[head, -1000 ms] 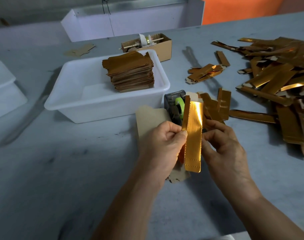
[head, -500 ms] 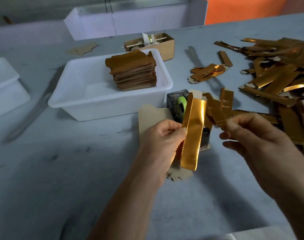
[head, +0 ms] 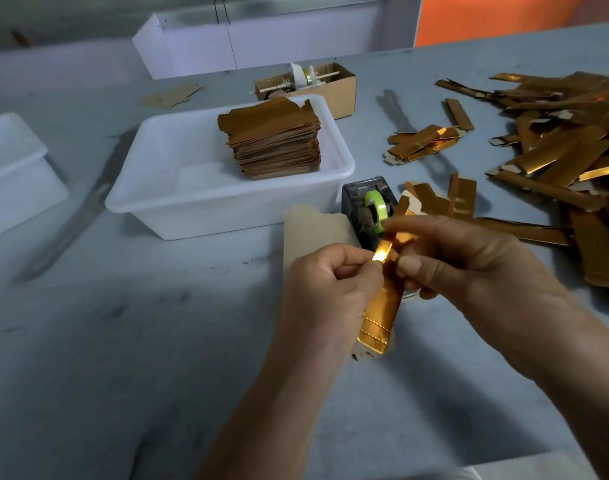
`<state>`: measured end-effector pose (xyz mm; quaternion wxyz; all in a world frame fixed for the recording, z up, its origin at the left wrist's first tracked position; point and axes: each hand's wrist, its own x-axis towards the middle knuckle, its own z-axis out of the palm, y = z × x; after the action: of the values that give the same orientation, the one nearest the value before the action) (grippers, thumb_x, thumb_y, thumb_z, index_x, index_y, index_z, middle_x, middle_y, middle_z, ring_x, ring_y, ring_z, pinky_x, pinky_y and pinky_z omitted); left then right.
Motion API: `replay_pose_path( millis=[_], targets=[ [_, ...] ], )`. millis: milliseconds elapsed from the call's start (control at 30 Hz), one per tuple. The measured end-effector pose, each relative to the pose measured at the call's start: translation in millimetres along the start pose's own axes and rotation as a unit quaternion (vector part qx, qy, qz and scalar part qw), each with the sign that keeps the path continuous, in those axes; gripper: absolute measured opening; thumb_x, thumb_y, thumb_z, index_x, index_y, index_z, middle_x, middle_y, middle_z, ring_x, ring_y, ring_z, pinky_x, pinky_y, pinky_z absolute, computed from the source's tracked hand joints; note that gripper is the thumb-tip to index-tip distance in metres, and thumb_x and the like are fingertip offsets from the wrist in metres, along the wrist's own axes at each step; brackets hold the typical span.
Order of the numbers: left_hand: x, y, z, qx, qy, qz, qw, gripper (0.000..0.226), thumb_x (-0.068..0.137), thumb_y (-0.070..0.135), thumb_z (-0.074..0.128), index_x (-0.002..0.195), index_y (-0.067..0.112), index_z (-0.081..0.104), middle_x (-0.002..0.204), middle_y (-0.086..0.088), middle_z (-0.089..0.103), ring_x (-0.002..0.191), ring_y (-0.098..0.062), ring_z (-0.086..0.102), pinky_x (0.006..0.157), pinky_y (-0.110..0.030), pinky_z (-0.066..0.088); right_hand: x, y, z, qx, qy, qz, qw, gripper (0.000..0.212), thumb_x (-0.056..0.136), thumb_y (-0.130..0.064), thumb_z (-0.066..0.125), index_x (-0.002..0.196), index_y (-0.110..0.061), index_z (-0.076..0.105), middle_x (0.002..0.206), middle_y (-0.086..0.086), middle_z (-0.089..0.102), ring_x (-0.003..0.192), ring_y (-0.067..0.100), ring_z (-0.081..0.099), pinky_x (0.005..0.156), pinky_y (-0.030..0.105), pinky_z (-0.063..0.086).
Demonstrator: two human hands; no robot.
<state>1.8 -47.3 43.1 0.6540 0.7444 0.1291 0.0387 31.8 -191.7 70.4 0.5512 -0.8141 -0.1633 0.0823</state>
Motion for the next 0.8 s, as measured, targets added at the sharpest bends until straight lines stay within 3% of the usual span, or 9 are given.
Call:
replay_pose_path(
  millis=[67,133,267,467,633,800],
  targets=[
    [-0.8,1.0,-0.6,0.0,0.0,0.001,1.0,0.005,0.086,0.019,0.069,0.086,0.021,0.074,0.073,0.005,0.073,0.072,-0.017,0.069,0.064,-0.033,0.056,0.4,1.7,1.8,-0.019,0.011,-0.007,1.0,0.045,0.081,-0.01,0.061,0.112,-0.041,0.049,0.079,-0.014,0.065,0.074,-0.001,0.063,0.059,0.003,0.044],
    [-2.2,2.8,-0.9,0.005,-0.01,0.007,1.0,0.005,0.086,0.022,0.069,0.087,0.022,0.074,0.073,0.006,0.072,0.073,-0.016,0.069,0.063,-0.03,0.055,1.6,3.1,3.9,-0.023,0.036,0.006,0.999,0.045,0.079,-0.014,0.063,0.109,-0.04,0.043,0.076,-0.016,0.066,0.072,-0.003,0.064,0.057,0.003,0.045],
    [-4.5,4.8,-1.4,0.009,-0.034,0.021,0.999,0.008,0.087,0.023,0.067,0.09,0.02,0.074,0.076,0.004,0.073,0.073,-0.016,0.07,0.064,-0.03,0.057,4.2,5.9,7.4,-0.013,0.061,0.026,0.998,0.034,0.078,-0.016,0.065,0.093,-0.036,0.043,0.076,-0.017,0.066,0.069,-0.005,0.064,0.054,0.003,0.045],
    [-6.8,3.6,-2.0,0.025,-0.051,0.051,0.997,0.008,0.088,0.021,0.065,0.085,0.025,0.071,0.076,0.006,0.073,0.071,-0.008,0.07,0.061,-0.02,0.055,5.5,6.5,10.4,-0.02,0.08,0.059,0.995,0.026,0.076,-0.02,0.069,0.089,-0.027,0.048,0.068,-0.003,0.067,0.064,0.0,0.065,0.051,0.012,0.049],
    [-6.5,2.7,-0.5,0.037,-0.053,0.068,0.996,0.009,0.087,0.024,0.064,0.082,0.025,0.072,0.073,0.009,0.072,0.067,-0.005,0.068,0.058,-0.015,0.052,5.9,2.8,12.2,-0.072,0.098,0.064,0.99,0.026,0.076,-0.023,0.071,0.086,-0.028,0.047,0.075,-0.002,0.067,0.067,0.008,0.066,0.064,0.026,0.055],
    [-4.8,2.0,-2.6,0.017,-0.057,0.056,0.997,0.01,0.086,0.026,0.066,0.081,0.02,0.071,0.069,0.008,0.071,0.064,-0.004,0.067,0.057,-0.017,0.052,6.6,0.1,12.6,-0.099,0.081,0.068,0.989,0.024,0.075,-0.026,0.07,0.084,-0.029,0.047,0.072,-0.005,0.066,0.064,0.005,0.066,0.06,0.02,0.054]
  ],
)
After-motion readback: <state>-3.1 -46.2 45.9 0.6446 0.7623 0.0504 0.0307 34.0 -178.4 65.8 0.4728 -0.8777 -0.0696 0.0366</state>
